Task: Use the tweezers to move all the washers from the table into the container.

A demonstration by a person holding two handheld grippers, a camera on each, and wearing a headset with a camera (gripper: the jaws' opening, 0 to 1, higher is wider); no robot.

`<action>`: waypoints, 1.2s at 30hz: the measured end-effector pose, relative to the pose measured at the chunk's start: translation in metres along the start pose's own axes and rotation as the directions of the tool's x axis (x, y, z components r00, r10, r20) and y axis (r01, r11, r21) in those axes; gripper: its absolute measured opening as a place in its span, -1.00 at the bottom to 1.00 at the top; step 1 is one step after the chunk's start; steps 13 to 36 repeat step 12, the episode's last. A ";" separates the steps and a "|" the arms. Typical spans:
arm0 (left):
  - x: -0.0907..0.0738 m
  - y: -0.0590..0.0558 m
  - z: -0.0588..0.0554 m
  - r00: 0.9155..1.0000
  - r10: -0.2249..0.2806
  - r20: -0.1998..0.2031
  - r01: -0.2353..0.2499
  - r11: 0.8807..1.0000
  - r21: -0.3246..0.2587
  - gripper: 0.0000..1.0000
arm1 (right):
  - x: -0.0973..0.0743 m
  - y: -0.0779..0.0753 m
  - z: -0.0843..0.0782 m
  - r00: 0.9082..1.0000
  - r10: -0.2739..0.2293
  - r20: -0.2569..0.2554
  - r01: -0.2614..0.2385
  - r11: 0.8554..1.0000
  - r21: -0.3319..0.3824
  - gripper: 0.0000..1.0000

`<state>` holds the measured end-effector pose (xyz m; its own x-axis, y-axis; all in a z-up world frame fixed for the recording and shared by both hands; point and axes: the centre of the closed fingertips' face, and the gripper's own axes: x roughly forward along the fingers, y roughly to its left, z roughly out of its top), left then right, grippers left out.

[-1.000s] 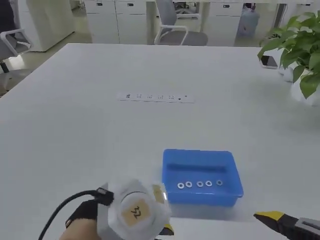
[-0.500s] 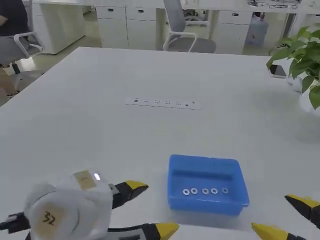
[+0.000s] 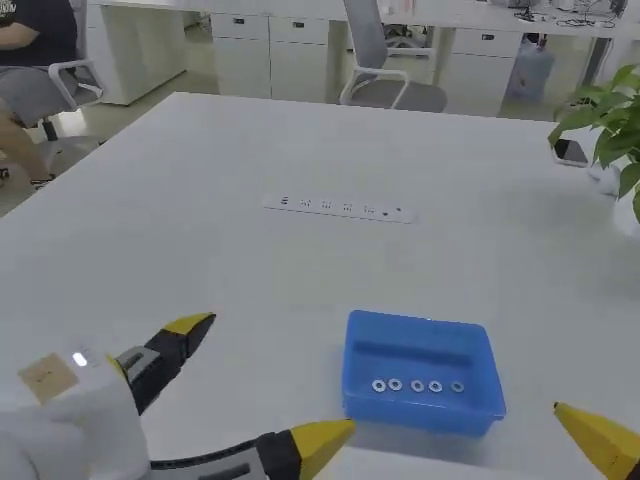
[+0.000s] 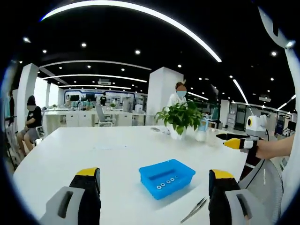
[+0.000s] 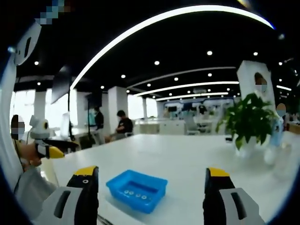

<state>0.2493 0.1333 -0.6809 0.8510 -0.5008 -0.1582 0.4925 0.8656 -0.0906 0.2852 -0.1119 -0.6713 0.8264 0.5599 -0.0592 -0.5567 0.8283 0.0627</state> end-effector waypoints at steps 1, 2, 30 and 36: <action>-0.001 0.003 0.002 1.000 0.017 0.017 -0.017 1.000 -0.003 0.98 | 0.000 -0.002 0.003 1.000 -0.011 0.018 0.011 1.000 0.000 0.98; -0.002 0.004 0.002 1.000 0.020 0.015 -0.020 1.000 -0.011 0.98 | 0.000 -0.001 0.003 1.000 -0.003 0.019 0.003 1.000 -0.017 0.97; -0.008 0.014 0.003 0.998 0.062 0.028 -0.061 0.997 -0.044 0.97 | 0.004 -0.006 -0.004 1.000 -0.025 -0.012 0.025 0.999 -0.023 0.98; -0.008 0.014 0.003 0.998 0.062 0.028 -0.061 0.997 -0.044 0.97 | 0.004 -0.006 -0.004 1.000 -0.025 -0.012 0.025 0.999 -0.023 0.98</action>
